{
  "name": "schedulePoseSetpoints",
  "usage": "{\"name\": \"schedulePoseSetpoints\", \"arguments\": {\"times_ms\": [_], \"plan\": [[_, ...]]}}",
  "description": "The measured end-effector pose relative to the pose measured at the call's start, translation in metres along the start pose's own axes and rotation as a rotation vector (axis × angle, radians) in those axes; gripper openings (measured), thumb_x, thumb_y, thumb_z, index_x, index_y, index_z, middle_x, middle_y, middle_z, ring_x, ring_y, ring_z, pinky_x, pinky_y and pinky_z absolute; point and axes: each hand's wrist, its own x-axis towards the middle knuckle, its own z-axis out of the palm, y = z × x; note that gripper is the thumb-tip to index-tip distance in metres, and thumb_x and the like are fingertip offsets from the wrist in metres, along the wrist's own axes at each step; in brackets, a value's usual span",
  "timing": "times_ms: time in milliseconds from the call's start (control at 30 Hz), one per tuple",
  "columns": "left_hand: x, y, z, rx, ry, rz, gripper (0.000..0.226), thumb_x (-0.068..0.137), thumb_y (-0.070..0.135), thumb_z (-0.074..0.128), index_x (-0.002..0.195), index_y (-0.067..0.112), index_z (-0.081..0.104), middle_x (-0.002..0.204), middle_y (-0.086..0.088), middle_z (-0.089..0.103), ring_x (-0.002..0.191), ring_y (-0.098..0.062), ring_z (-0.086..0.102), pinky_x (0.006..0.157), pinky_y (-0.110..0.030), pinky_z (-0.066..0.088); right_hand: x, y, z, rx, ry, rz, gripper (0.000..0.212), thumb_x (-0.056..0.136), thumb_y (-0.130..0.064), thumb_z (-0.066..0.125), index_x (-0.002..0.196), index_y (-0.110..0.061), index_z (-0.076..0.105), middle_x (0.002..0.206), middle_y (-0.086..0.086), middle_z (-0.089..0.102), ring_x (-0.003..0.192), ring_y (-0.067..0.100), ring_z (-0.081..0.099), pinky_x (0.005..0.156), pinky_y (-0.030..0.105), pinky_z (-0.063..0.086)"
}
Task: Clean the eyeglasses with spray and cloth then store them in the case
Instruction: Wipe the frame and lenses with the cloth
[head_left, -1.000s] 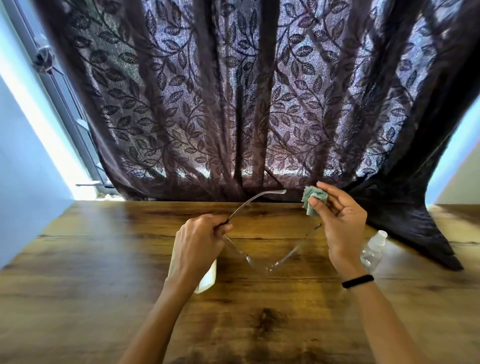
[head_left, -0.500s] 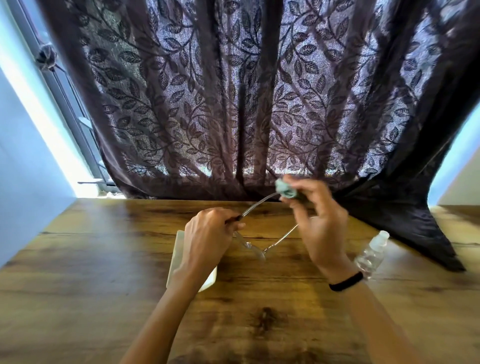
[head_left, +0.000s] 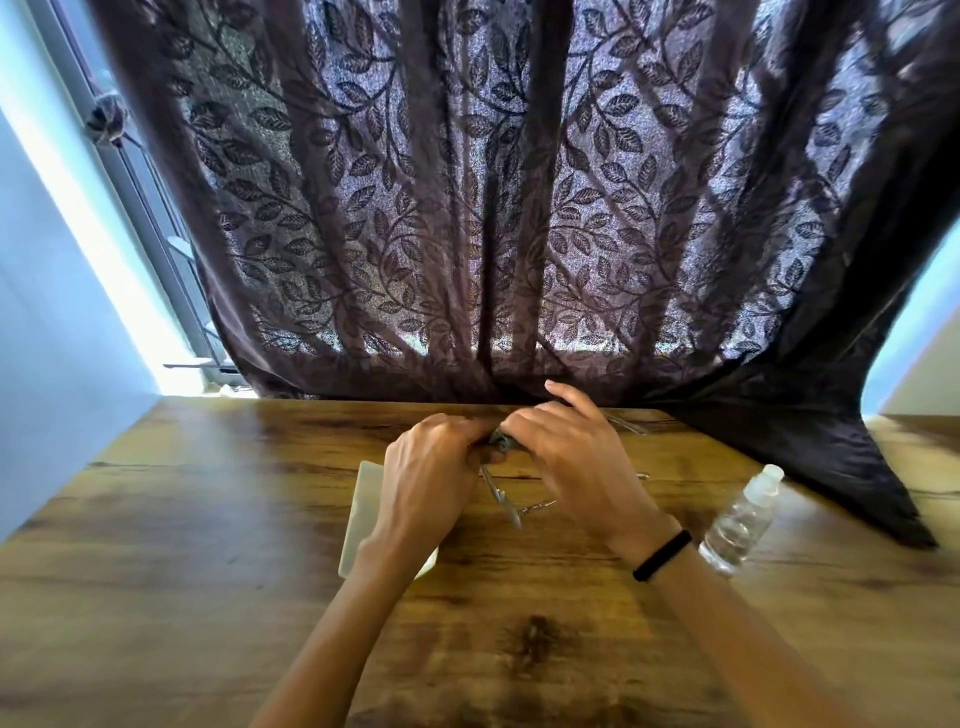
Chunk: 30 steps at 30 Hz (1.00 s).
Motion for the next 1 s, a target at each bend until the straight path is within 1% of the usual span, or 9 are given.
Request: {"name": "schedulePoseSetpoints", "arguments": {"times_ms": [167,267,367,433,500,633,800,900,1000], "plan": [[-0.001,-0.004,0.001,0.018,0.026,-0.037,0.016,0.072,0.031,0.074,0.088,0.035,0.072,0.084,0.009,0.073,0.077,-0.011,0.066,0.057,-0.02,0.039,-0.008,0.012,-0.008,-0.049,0.042,0.169,0.026,0.081,0.01,0.049,0.087,-0.013,0.061,0.074,-0.002,0.067,0.067,0.015,0.062,0.107,0.042,0.034],[0.0,-0.007,-0.002,0.02,0.056,-0.07,0.014,0.072,0.035,0.074,0.085,0.031,0.073,0.084,0.008,0.074,0.077,-0.012,0.067,0.059,-0.019,0.036,-0.016,0.026,-0.015,-0.002,0.102,0.316,0.018,0.082,0.008,0.059,0.079,-0.01,0.058,0.068,0.001,0.067,0.06,0.016,0.06,0.103,0.045,0.04],[0.001,-0.002,-0.002,0.021,0.067,-0.066,0.014,0.071,0.034,0.075,0.084,0.029,0.074,0.083,0.008,0.074,0.077,-0.013,0.067,0.059,-0.019,0.036,-0.024,0.029,-0.016,0.075,0.15,0.438,0.019,0.078,0.002,0.067,0.073,-0.009,0.053,0.065,0.003,0.063,0.059,0.018,0.055,0.084,0.041,0.053],[0.001,0.0,-0.002,0.024,0.065,-0.064,0.015,0.072,0.035,0.075,0.084,0.028,0.074,0.082,0.008,0.074,0.077,-0.014,0.067,0.06,-0.02,0.036,-0.03,0.029,-0.015,0.096,0.178,0.518,0.016,0.078,-0.002,0.069,0.074,-0.008,0.054,0.07,0.005,0.065,0.065,0.02,0.059,0.067,0.036,0.055],[0.001,-0.003,-0.002,0.029,0.064,-0.07,0.015,0.072,0.035,0.075,0.085,0.027,0.074,0.082,0.007,0.074,0.077,-0.015,0.068,0.06,-0.021,0.038,-0.036,0.033,-0.016,0.097,0.201,0.567,0.013,0.077,-0.002,0.069,0.076,-0.007,0.057,0.074,0.006,0.067,0.069,0.023,0.062,0.061,0.037,0.055],[0.001,-0.009,-0.005,0.045,0.072,-0.055,0.016,0.071,0.034,0.076,0.084,0.026,0.073,0.081,0.007,0.074,0.074,-0.016,0.068,0.059,-0.022,0.039,-0.037,0.038,-0.017,0.071,0.207,0.506,0.013,0.076,-0.002,0.071,0.075,-0.003,0.058,0.072,0.008,0.065,0.068,0.024,0.061,0.071,0.043,0.057],[0.002,-0.007,-0.005,0.054,0.087,-0.082,0.015,0.07,0.034,0.076,0.083,0.028,0.073,0.077,0.006,0.074,0.07,-0.018,0.068,0.057,-0.022,0.039,-0.03,0.034,-0.017,0.113,0.292,0.557,0.01,0.079,-0.008,0.069,0.085,-0.004,0.062,0.078,0.007,0.068,0.074,0.024,0.063,0.065,0.044,0.055],[0.002,-0.006,-0.006,0.055,0.073,-0.082,0.015,0.071,0.035,0.075,0.083,0.027,0.073,0.078,0.006,0.074,0.07,-0.016,0.068,0.057,-0.022,0.039,-0.024,0.032,-0.021,0.088,0.397,0.498,0.017,0.077,-0.002,0.07,0.093,-0.002,0.066,0.083,0.01,0.069,0.079,0.024,0.064,0.079,0.048,0.054],[0.0,0.0,-0.004,0.012,0.021,-0.082,0.015,0.073,0.034,0.074,0.086,0.026,0.074,0.084,0.005,0.074,0.077,-0.016,0.067,0.061,-0.026,0.045,-0.014,0.02,-0.02,0.078,0.379,0.315,0.022,0.074,-0.001,0.069,0.096,-0.004,0.067,0.089,0.007,0.072,0.083,0.016,0.064,0.099,0.042,0.042]]}}
